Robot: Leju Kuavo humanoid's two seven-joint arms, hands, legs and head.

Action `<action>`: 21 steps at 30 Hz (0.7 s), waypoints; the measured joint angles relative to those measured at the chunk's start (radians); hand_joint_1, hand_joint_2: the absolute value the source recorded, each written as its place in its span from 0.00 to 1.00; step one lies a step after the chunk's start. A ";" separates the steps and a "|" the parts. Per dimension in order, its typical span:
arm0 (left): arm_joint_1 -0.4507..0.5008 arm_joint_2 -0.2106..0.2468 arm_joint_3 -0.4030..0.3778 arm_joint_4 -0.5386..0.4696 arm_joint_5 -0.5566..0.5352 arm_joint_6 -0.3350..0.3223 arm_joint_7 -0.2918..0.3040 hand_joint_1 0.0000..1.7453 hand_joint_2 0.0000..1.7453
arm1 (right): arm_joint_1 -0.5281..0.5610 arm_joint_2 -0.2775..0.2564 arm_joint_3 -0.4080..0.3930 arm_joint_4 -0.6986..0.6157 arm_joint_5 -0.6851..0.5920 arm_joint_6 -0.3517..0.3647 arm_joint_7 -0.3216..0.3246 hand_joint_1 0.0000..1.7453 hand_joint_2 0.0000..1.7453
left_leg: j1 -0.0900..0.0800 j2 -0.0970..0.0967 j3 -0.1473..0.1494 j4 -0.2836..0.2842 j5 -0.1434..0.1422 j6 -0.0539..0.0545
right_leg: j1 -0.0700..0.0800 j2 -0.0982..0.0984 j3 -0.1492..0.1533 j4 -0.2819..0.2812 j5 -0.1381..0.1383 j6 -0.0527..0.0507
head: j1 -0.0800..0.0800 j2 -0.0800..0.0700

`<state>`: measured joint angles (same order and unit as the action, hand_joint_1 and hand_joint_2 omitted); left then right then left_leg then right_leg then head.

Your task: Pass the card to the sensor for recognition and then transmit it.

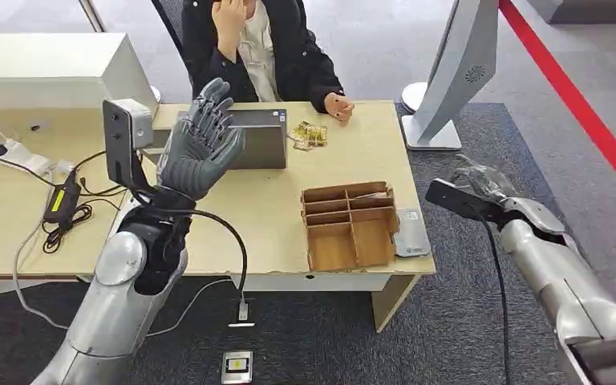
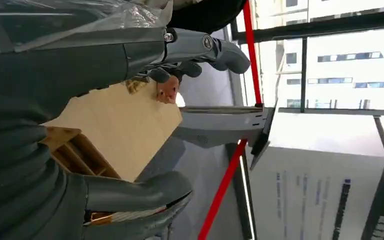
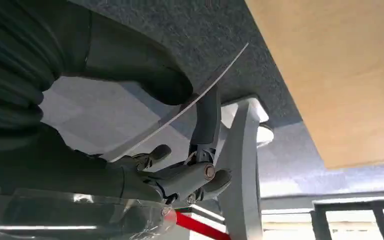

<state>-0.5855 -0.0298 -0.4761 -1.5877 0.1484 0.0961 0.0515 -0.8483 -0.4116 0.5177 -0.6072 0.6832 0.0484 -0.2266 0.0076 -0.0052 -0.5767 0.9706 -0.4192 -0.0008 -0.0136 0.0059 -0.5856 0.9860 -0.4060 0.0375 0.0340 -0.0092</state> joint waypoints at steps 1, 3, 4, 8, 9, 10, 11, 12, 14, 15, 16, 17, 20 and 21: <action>0.001 0.000 0.000 0.000 0.000 -0.004 0.000 0.00 1.00 | 0.015 0.000 0.000 -0.013 0.003 0.012 0.004 1.00 1.00 | 0.000 0.000 0.000 0.000 0.000 0.000 | 0.000 0.000 0.000 0.000 0.000 0.000 | 0.000 0.000; 0.003 0.000 0.000 0.000 0.001 -0.010 0.001 0.00 1.00 | 0.045 0.000 0.002 -0.044 0.010 0.031 0.011 1.00 1.00 | 0.000 0.000 0.000 0.000 0.000 0.000 | 0.000 0.000 0.000 0.000 0.000 0.000 | 0.000 0.000; 0.004 0.000 0.000 0.000 0.001 -0.011 0.001 0.00 1.00 | 0.056 0.001 0.004 -0.059 0.012 0.034 0.011 1.00 1.00 | 0.000 0.000 0.000 0.000 0.000 0.000 | 0.000 0.000 0.000 0.000 0.000 0.000 | 0.000 0.000; 0.006 0.001 0.000 0.000 0.001 -0.015 0.001 0.00 1.00 | 0.086 0.000 0.005 -0.100 0.012 0.054 0.013 1.00 1.00 | 0.000 0.000 0.000 0.000 0.000 0.000 | 0.000 0.000 0.000 0.000 0.000 0.000 | 0.000 0.000; 0.007 0.001 0.000 0.000 0.001 -0.015 0.001 0.00 1.00 | 0.093 0.001 0.005 -0.112 0.014 0.061 0.013 1.00 1.00 | 0.000 0.000 0.000 0.000 0.000 0.000 | 0.000 0.000 0.000 0.000 0.000 0.000 | 0.000 0.000; 0.007 0.001 0.000 0.000 0.001 -0.015 0.001 0.00 1.00 | 0.099 0.001 0.005 -0.120 0.015 0.066 0.013 1.00 1.00 | 0.000 0.000 0.000 0.000 0.000 0.000 | 0.000 0.000 0.000 0.000 0.000 0.000 | 0.000 0.000; 0.008 0.001 0.000 0.000 0.000 -0.016 0.001 0.00 1.00 | 0.105 0.003 0.005 -0.130 0.019 0.073 0.013 1.00 1.00 | 0.000 0.000 0.000 0.000 0.000 0.000 | 0.000 0.000 0.000 0.000 0.000 0.000 | 0.000 0.000; 0.008 0.001 0.000 0.000 -0.001 -0.018 0.000 0.00 1.00 | 0.111 0.005 0.006 -0.138 0.025 0.078 0.013 1.00 1.00 | 0.000 0.000 0.000 0.000 0.000 0.000 | 0.000 0.000 0.000 0.000 0.000 0.000 | 0.000 0.000; 0.008 0.000 0.000 0.000 -0.001 -0.025 -0.001 0.00 1.00 | 0.121 0.010 0.006 -0.158 0.033 0.094 0.019 1.00 1.00 | 0.000 0.000 0.000 0.000 0.000 0.000 | 0.000 0.000 0.000 0.000 0.000 0.000 | 0.000 0.000; 0.008 0.000 0.000 0.000 -0.001 -0.027 -0.002 0.00 1.00 | 0.128 0.012 0.006 -0.169 0.034 0.102 0.021 1.00 1.00 | 0.000 0.000 0.000 0.000 0.000 0.000 | 0.000 0.000 0.000 0.000 0.000 0.000 | 0.000 0.000; 0.008 0.000 0.000 0.000 -0.001 -0.029 -0.002 0.00 1.00 | 0.133 0.014 0.006 -0.180 0.034 0.109 0.025 1.00 1.00 | 0.000 0.000 0.000 0.000 0.000 0.000 | 0.000 0.000 0.000 0.000 0.000 0.000 | 0.000 0.000; 0.008 0.000 0.000 0.000 -0.001 -0.032 -0.002 0.00 1.00 | 0.139 0.015 0.006 -0.190 0.034 0.116 0.031 1.00 1.00 | 0.000 0.000 0.000 0.000 0.000 0.000 | 0.000 0.000 0.000 0.000 0.000 0.000 | 0.000 0.000; 0.008 0.000 0.000 0.000 -0.001 -0.035 -0.002 0.00 1.00 | 0.154 0.016 0.006 -0.219 0.033 0.130 0.040 1.00 1.00 | 0.000 0.000 0.000 0.000 0.000 0.000 | 0.000 0.000 0.000 0.000 0.000 0.000 | 0.000 0.000; 0.008 0.000 0.000 0.000 -0.001 -0.036 -0.002 0.00 1.00 | 0.158 0.016 0.005 -0.227 0.033 0.133 0.041 1.00 1.00 | 0.000 0.000 0.000 0.000 0.000 0.000 | 0.000 0.000 0.000 0.000 0.000 0.000 | 0.000 0.000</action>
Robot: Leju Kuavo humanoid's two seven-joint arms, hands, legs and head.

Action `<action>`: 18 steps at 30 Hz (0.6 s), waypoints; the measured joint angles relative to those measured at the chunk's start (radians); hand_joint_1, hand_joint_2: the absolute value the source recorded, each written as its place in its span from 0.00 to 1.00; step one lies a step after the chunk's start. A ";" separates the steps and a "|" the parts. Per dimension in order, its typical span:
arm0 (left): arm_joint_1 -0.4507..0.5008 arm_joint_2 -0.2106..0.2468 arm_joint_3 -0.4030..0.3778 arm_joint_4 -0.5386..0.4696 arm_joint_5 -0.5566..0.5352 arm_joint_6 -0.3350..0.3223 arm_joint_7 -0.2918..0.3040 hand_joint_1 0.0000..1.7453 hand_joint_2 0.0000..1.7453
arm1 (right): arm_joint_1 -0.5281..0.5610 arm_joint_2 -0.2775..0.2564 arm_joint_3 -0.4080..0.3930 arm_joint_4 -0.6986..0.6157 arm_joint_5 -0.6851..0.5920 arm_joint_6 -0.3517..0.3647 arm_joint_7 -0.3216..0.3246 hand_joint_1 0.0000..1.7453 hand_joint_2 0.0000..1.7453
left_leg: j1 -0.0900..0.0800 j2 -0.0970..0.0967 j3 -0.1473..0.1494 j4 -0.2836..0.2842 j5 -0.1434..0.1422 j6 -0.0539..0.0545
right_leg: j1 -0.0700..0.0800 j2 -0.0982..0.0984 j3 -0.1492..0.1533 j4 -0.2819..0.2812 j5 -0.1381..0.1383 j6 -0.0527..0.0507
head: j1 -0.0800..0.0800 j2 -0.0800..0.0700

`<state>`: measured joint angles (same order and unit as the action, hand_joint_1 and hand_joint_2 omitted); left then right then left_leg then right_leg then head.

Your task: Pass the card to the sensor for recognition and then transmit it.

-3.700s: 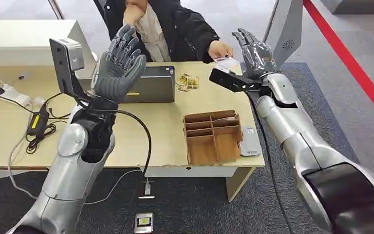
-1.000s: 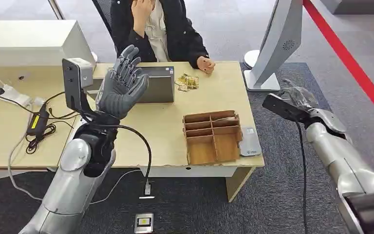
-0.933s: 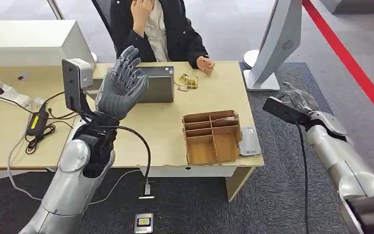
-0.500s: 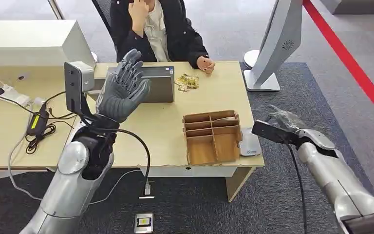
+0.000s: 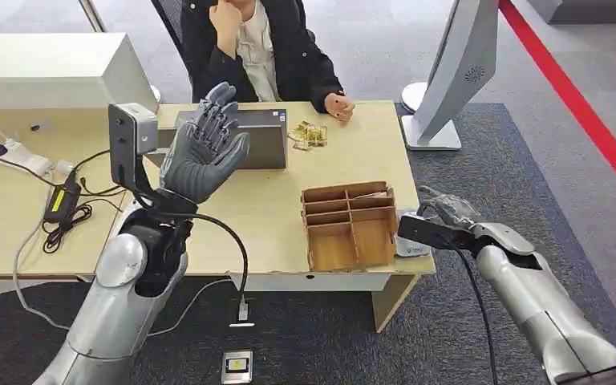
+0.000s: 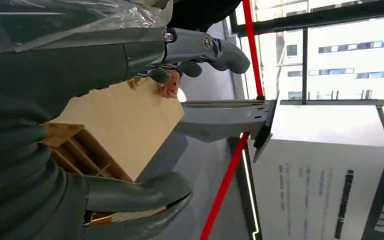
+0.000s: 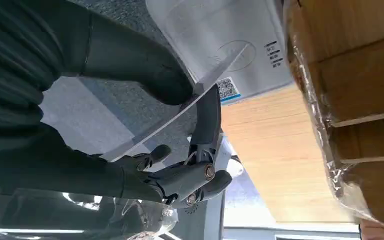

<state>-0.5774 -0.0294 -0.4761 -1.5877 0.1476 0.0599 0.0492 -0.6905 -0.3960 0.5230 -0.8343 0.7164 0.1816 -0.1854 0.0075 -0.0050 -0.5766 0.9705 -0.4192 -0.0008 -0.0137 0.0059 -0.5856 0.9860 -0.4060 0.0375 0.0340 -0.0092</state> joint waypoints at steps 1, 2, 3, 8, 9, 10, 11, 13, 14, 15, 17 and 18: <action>0.000 0.000 0.000 0.000 0.000 -0.002 0.000 0.00 1.00 | 0.004 0.000 0.000 -0.008 0.000 0.003 0.001 1.00 1.00 | 0.000 0.000 0.000 0.000 0.000 0.000 | 0.000 0.000 0.000 0.000 0.000 0.000 | 0.000 0.000; 0.000 0.000 0.000 0.000 0.000 -0.004 0.000 0.00 1.00 | 0.007 0.000 0.000 -0.014 0.001 0.004 0.002 1.00 1.00 | 0.000 0.000 0.000 0.000 0.000 0.000 | 0.000 0.000 0.000 0.000 0.000 0.000 | 0.000 0.000; 0.000 0.000 0.000 0.000 0.000 -0.006 0.000 0.00 1.00 | 0.010 0.000 -0.001 -0.020 0.002 0.005 0.002 1.00 1.00 | 0.000 0.000 0.000 0.000 0.000 0.000 | 0.000 0.000 0.000 0.000 0.000 0.000 | 0.000 0.000; 0.000 0.000 0.000 0.000 0.000 -0.009 0.000 0.00 1.00 | 0.019 0.000 -0.002 -0.045 0.014 0.019 0.002 1.00 1.00 | 0.000 0.000 0.000 0.000 0.000 0.000 | 0.000 0.000 0.000 0.000 0.000 0.000 | 0.000 0.000; 0.000 0.000 0.000 0.000 0.000 -0.009 0.000 0.00 1.00 | 0.021 0.000 -0.002 -0.050 0.017 0.025 0.002 1.00 1.00 | 0.000 0.000 0.000 0.000 0.000 0.000 | 0.000 0.000 0.000 0.000 0.000 0.000 | 0.000 0.000; 0.000 0.000 0.000 0.000 0.000 -0.010 0.000 0.00 1.00 | 0.024 0.000 -0.002 -0.056 0.019 0.032 0.002 1.00 1.00 | 0.000 0.000 0.000 0.000 0.000 0.000 | 0.000 0.000 0.000 0.000 0.000 0.000 | 0.000 0.000; 0.000 0.000 0.000 0.000 0.000 -0.012 0.001 0.00 1.00 | 0.026 0.000 -0.002 -0.062 0.022 0.040 0.003 1.00 1.00 | 0.000 0.000 0.000 0.000 0.000 0.000 | 0.000 0.000 0.000 0.000 0.000 0.000 | 0.000 0.000; 0.000 0.000 0.000 0.000 0.000 -0.014 0.002 0.00 1.00 | 0.031 0.001 -0.002 -0.073 0.028 0.050 0.008 1.00 1.00 | 0.000 0.000 0.000 0.000 0.000 0.000 | 0.000 0.000 0.000 0.000 0.000 0.000 | 0.000 0.000; 0.000 0.000 0.000 0.000 0.000 -0.015 0.003 0.00 1.00 | 0.033 0.001 -0.002 -0.078 0.029 0.055 0.009 1.00 1.00 | 0.000 0.000 0.000 0.000 0.000 0.000 | 0.000 0.000 0.000 0.000 0.000 0.000 | 0.000 0.000; 0.000 0.000 0.001 0.000 0.000 -0.015 0.003 0.00 1.00 | 0.035 0.002 -0.002 -0.082 0.030 0.057 0.011 1.00 1.00 | 0.000 0.000 0.000 0.000 0.000 0.000 | 0.000 0.000 0.000 0.000 0.000 0.000 | 0.000 0.000; 0.000 0.000 0.002 0.000 0.000 -0.016 0.005 0.00 1.00 | 0.038 0.002 -0.002 -0.088 0.035 0.059 0.013 1.00 1.00 | 0.000 0.000 0.000 0.000 0.000 0.000 | 0.000 0.000 0.000 0.000 0.000 0.000 | 0.000 0.000; 0.000 0.000 0.002 0.000 0.000 -0.016 0.005 0.00 1.00 | 0.039 0.003 -0.002 -0.088 0.037 0.059 0.013 1.00 1.00 | 0.000 0.000 0.000 0.000 0.000 0.000 | 0.000 0.000 0.000 0.000 0.000 0.000 | 0.000 0.000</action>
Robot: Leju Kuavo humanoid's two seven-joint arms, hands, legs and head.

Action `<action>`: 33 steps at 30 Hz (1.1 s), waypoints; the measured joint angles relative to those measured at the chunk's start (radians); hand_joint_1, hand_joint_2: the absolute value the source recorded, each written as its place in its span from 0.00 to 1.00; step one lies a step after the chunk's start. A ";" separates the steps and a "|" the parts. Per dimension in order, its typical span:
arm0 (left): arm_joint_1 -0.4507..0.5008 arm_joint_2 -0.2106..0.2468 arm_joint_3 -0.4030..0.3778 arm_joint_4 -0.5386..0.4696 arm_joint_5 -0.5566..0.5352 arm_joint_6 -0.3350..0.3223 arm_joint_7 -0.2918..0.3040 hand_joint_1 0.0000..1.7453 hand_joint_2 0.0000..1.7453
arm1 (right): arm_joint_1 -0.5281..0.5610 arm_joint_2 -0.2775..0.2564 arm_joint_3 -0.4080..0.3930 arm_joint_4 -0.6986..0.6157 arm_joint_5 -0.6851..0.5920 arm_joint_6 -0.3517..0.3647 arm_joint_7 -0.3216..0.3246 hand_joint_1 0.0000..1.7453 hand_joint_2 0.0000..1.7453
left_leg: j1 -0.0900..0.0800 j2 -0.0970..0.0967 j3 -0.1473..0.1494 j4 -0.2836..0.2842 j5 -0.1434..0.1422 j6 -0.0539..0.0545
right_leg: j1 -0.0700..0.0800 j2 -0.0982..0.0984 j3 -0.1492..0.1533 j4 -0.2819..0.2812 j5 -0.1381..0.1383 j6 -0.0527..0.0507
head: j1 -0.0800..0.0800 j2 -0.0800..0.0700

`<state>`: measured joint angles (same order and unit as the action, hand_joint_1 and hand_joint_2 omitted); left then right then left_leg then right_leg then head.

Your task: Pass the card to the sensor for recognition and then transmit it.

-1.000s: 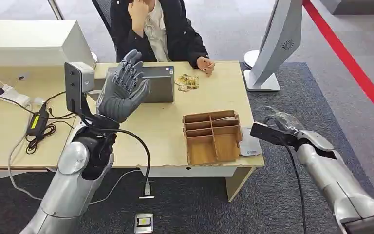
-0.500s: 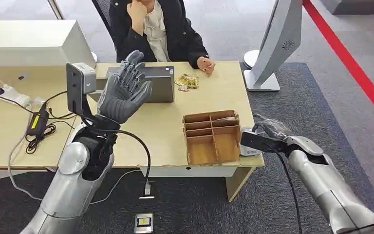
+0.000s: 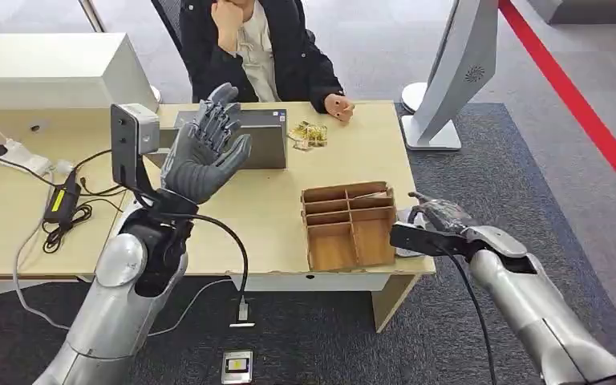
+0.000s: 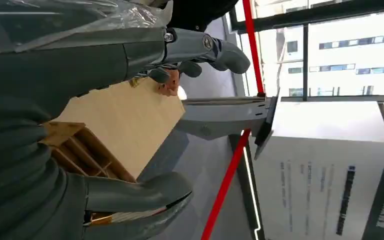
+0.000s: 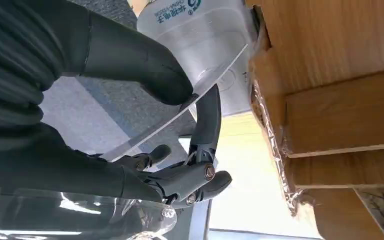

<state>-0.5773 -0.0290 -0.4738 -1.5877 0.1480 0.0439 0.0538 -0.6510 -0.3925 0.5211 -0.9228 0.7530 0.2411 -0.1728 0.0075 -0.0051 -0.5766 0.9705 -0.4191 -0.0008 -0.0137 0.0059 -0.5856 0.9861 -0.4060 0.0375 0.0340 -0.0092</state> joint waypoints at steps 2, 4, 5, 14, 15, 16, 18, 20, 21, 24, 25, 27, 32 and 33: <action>0.000 0.000 0.001 0.000 0.001 -0.001 0.000 0.00 1.00 | 0.003 0.002 0.000 0.000 0.005 0.000 0.000 1.00 1.00 | 0.000 0.000 0.000 0.000 0.000 0.000 | 0.000 0.000 0.000 0.000 0.000 0.000 | 0.000 0.000; 0.000 0.000 0.002 0.000 0.002 -0.002 0.000 0.00 1.00 | 0.007 0.003 0.000 0.000 0.009 -0.002 -0.001 1.00 1.00 | 0.000 0.000 0.000 0.000 0.000 0.000 | 0.000 0.000 0.000 0.000 0.000 0.000 | 0.000 0.000; 0.000 0.000 0.002 0.000 0.002 -0.002 0.000 0.00 1.00 | 0.008 0.005 0.000 0.000 0.011 -0.002 -0.001 1.00 1.00 | 0.000 0.000 0.000 0.000 0.000 0.000 | 0.000 0.000 0.000 0.000 0.000 0.000 | 0.000 0.000; 0.000 0.000 0.008 0.000 0.001 -0.010 0.003 0.00 1.00 | 0.017 0.016 0.001 -0.003 0.020 -0.003 0.007 1.00 1.00 | 0.000 0.000 0.000 0.000 0.000 0.000 | 0.000 0.000 0.000 0.000 0.000 0.000 | 0.000 0.000; 0.000 0.000 0.009 0.000 0.000 -0.011 0.004 0.00 1.00 | 0.020 0.018 0.001 -0.006 0.023 -0.004 0.010 1.00 1.00 | 0.000 0.000 0.000 0.000 0.000 0.000 | 0.000 0.000 0.000 0.000 0.000 0.000 | 0.000 0.000; 0.000 0.000 0.010 0.000 -0.001 -0.013 0.006 0.00 1.00 | 0.023 0.021 0.002 -0.008 0.026 -0.005 0.013 1.00 1.00 | 0.000 0.000 0.000 0.000 0.000 0.000 | 0.000 0.000 0.000 0.000 0.000 0.000 | 0.000 0.000; 0.000 0.000 0.014 0.000 -0.005 -0.018 0.007 0.00 1.00 | 0.027 0.028 0.002 -0.008 0.027 -0.008 0.021 1.00 1.00 | 0.000 0.000 0.000 0.000 0.000 0.000 | 0.000 0.000 0.000 0.000 0.000 0.000 | 0.000 0.000; -0.001 0.000 0.016 0.000 -0.008 -0.023 0.007 0.00 1.00 | 0.030 0.033 0.002 -0.008 0.028 -0.014 0.023 1.00 1.00 | 0.000 0.000 0.000 0.000 0.000 0.000 | 0.000 0.000 0.000 0.000 0.000 0.000 | 0.000 0.000; -0.001 0.000 0.016 0.000 -0.010 -0.027 0.006 0.00 1.00 | 0.033 0.037 0.002 -0.008 0.029 -0.018 0.028 1.00 1.00 | 0.000 0.000 0.000 0.000 0.000 0.000 | 0.000 0.000 0.000 0.000 0.000 0.000 | 0.000 0.000; -0.001 0.000 0.017 0.000 -0.011 -0.035 0.007 0.00 1.00 | 0.044 0.045 0.002 -0.012 0.033 -0.030 0.036 1.00 1.00 | 0.000 0.000 0.000 0.000 0.000 0.000 | 0.000 0.000 0.000 0.000 0.000 0.000 | 0.000 0.000; -0.001 0.000 0.017 0.000 -0.010 -0.036 0.010 0.00 1.00 | 0.048 0.047 0.002 -0.014 0.034 -0.032 0.039 1.00 1.00 | 0.000 0.000 0.000 0.000 0.000 0.000 | 0.000 0.000 0.000 0.000 0.000 0.000 | 0.000 0.000; 0.000 0.000 0.018 -0.005 -0.007 -0.037 0.016 0.00 1.00 | 0.057 0.053 0.002 -0.018 0.034 -0.034 0.040 1.00 1.00 | 0.000 0.000 0.000 0.000 0.000 0.000 | 0.000 0.000 0.000 0.000 0.000 0.000 | 0.000 0.000; 0.000 0.000 0.019 -0.009 -0.003 -0.037 0.021 0.00 1.00 | 0.067 0.058 0.002 -0.029 0.033 -0.032 0.050 1.00 1.00 | 0.000 0.000 0.000 0.000 0.000 0.000 | 0.000 0.000 0.000 0.000 0.000 0.000 | 0.000 0.000; 0.000 0.000 0.019 -0.010 -0.003 -0.037 0.021 0.00 1.00 | 0.070 0.058 0.002 -0.030 0.033 -0.032 0.050 1.00 1.00 | 0.000 0.000 0.000 0.000 0.000 0.000 | 0.000 0.000 0.000 0.000 0.000 0.000 | 0.000 0.000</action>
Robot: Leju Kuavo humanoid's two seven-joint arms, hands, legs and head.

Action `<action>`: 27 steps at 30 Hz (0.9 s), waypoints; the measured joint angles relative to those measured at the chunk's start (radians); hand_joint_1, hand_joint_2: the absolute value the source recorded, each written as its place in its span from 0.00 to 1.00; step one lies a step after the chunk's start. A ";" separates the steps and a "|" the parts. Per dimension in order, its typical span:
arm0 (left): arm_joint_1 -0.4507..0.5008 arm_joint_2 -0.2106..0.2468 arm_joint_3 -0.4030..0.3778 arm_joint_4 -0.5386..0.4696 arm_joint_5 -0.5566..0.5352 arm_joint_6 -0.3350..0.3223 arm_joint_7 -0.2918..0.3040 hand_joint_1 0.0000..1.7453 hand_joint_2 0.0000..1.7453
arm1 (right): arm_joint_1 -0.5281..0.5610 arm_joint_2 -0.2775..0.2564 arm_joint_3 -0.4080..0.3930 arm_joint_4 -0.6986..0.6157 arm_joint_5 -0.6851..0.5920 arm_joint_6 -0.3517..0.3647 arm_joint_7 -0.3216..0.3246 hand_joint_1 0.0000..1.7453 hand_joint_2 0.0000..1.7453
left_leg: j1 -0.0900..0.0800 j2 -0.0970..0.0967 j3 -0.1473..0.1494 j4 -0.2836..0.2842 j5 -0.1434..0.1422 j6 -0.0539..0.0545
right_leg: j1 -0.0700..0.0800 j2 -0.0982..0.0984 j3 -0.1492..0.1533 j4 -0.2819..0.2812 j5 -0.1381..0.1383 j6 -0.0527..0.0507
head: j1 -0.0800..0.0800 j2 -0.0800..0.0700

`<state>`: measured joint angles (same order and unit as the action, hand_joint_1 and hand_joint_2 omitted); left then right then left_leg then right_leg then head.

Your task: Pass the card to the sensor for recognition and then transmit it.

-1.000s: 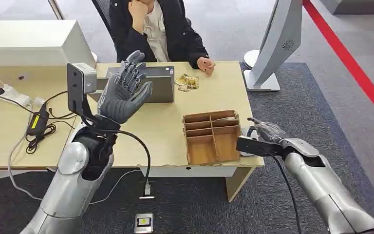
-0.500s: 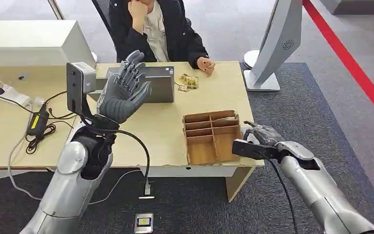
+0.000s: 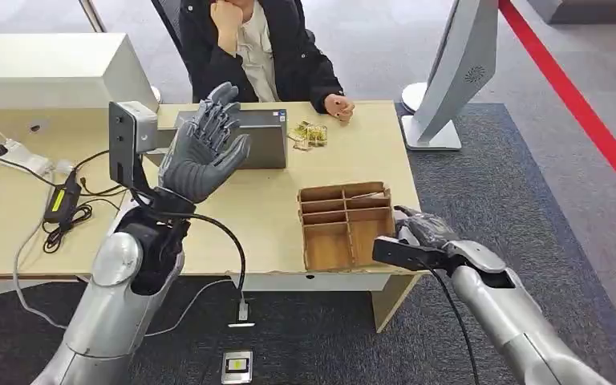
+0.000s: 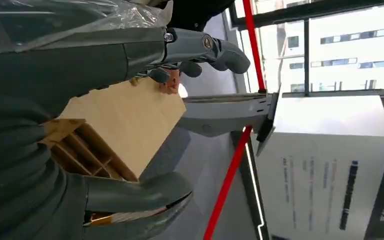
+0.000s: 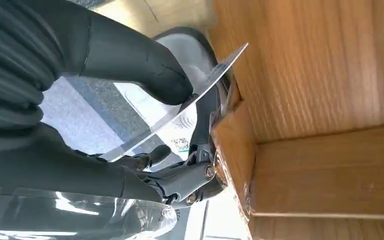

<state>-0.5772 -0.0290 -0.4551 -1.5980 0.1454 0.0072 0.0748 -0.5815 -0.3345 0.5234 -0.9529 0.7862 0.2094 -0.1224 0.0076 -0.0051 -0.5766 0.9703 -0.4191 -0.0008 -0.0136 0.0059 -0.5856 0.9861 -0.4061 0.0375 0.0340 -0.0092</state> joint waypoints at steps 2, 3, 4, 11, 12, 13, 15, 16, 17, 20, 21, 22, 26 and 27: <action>0.000 0.000 0.000 -0.005 0.003 0.000 0.003 0.00 1.00 | 0.006 0.003 0.000 -0.004 0.001 0.000 0.003 1.00 1.00 | 0.000 0.000 0.000 0.000 0.000 0.000 | 0.000 0.000 0.000 0.000 0.000 0.000 | 0.000 0.000; 0.000 0.000 0.000 -0.006 0.004 0.000 0.003 0.00 1.00 | 0.010 0.005 0.000 -0.007 0.002 0.000 0.003 1.00 1.00 | 0.000 0.000 0.000 0.000 0.000 0.000 | 0.000 0.000 0.000 0.000 0.000 0.000 | 0.000 0.000; 0.000 0.000 0.000 -0.006 0.004 0.000 0.004 0.00 1.00 | 0.012 0.005 0.000 -0.011 0.003 0.000 0.004 1.00 1.00 | 0.000 0.000 0.000 0.000 0.000 0.000 | 0.000 0.000 0.000 0.000 0.000 0.000 | 0.000 0.000; 0.000 0.000 0.001 -0.015 0.006 0.000 0.007 0.00 1.00 | 0.025 0.016 0.003 -0.021 0.004 0.000 0.004 1.00 1.00 | 0.000 0.000 0.000 0.000 0.000 0.000 | 0.000 0.000 0.000 0.000 0.000 0.000 | 0.000 0.000; 0.000 0.000 0.001 -0.015 0.006 0.000 0.008 0.00 1.00 | 0.027 0.018 0.003 -0.022 0.004 -0.001 0.004 1.00 1.00 | 0.000 0.000 0.000 0.000 0.000 0.000 | 0.000 0.000 0.000 0.000 0.000 0.000 | 0.000 0.000; 0.000 0.000 0.001 -0.015 0.006 0.000 0.009 0.00 1.00 | 0.028 0.019 0.003 -0.022 0.004 -0.001 0.004 1.00 1.00 | 0.000 0.000 0.000 0.000 0.000 0.000 | 0.000 0.000 0.000 0.000 0.000 0.000 | 0.000 0.000; 0.001 0.001 0.001 -0.018 0.006 0.000 0.010 0.00 1.00 | 0.031 0.021 0.004 -0.022 0.006 -0.001 0.004 1.00 1.00 | 0.000 0.000 0.000 0.000 0.000 0.000 | 0.000 0.000 0.000 0.000 0.000 0.000 | 0.000 0.000; 0.001 0.001 0.001 -0.021 0.006 0.000 0.010 0.00 1.00 | 0.031 0.023 0.005 -0.022 0.006 -0.001 0.004 1.00 1.00 | 0.000 0.000 0.000 0.000 0.000 0.000 | 0.000 0.000 0.000 0.000 0.000 0.000 | 0.000 0.000; 0.001 0.002 0.001 -0.023 0.006 0.000 0.012 0.00 1.00 | 0.031 0.024 0.005 -0.023 0.006 -0.001 0.004 1.00 1.00 | 0.000 0.000 0.000 0.000 0.000 0.000 | 0.000 0.000 0.000 0.000 0.000 0.000 | 0.000 0.000; 0.002 0.003 0.001 -0.026 0.008 0.000 0.015 0.00 1.00 | 0.035 0.026 0.006 -0.028 0.005 -0.001 0.006 1.00 1.00 | 0.000 0.000 0.000 0.000 0.000 0.000 | 0.000 0.000 0.000 0.000 0.000 0.000 | 0.000 0.000; 0.003 0.004 0.001 -0.030 0.008 0.000 0.015 0.00 1.00 | 0.036 0.027 0.006 -0.028 0.005 -0.001 0.008 1.00 1.00 | 0.000 0.000 0.000 0.000 0.000 0.000 | 0.000 0.000 0.000 0.000 0.000 0.000 | 0.000 0.000; 0.003 0.005 0.002 -0.031 0.010 0.000 0.016 0.00 1.00 | 0.036 0.027 0.006 -0.028 0.005 -0.001 0.009 1.00 1.00 | 0.000 0.000 0.000 0.000 0.000 0.000 | 0.000 0.000 0.000 0.000 0.000 0.000 | 0.000 0.000; 0.003 0.005 0.002 -0.034 0.011 0.000 0.018 0.00 1.00 | 0.037 0.029 0.007 -0.029 0.005 -0.001 0.012 1.00 1.00 | 0.000 0.000 0.000 0.000 0.000 0.000 | 0.000 0.000 0.000 0.000 0.000 0.000 | 0.000 0.000; 0.004 0.006 0.002 -0.036 0.011 0.000 0.018 0.00 1.00 | 0.039 0.029 0.007 -0.031 0.005 -0.001 0.013 1.00 1.00 | 0.000 0.000 0.000 0.000 0.000 0.000 | 0.000 0.000 0.000 0.000 0.000 0.000 | 0.000 0.000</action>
<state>-0.5734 -0.0233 -0.4536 -1.6343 0.1568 0.0076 0.0927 -0.5425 -0.3052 0.5303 -0.9838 0.7912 0.2087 -0.1099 0.0076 -0.0050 -0.5766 0.9703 -0.4191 -0.0008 -0.0136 0.0059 -0.5856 0.9862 -0.4061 0.0374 0.0343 -0.0092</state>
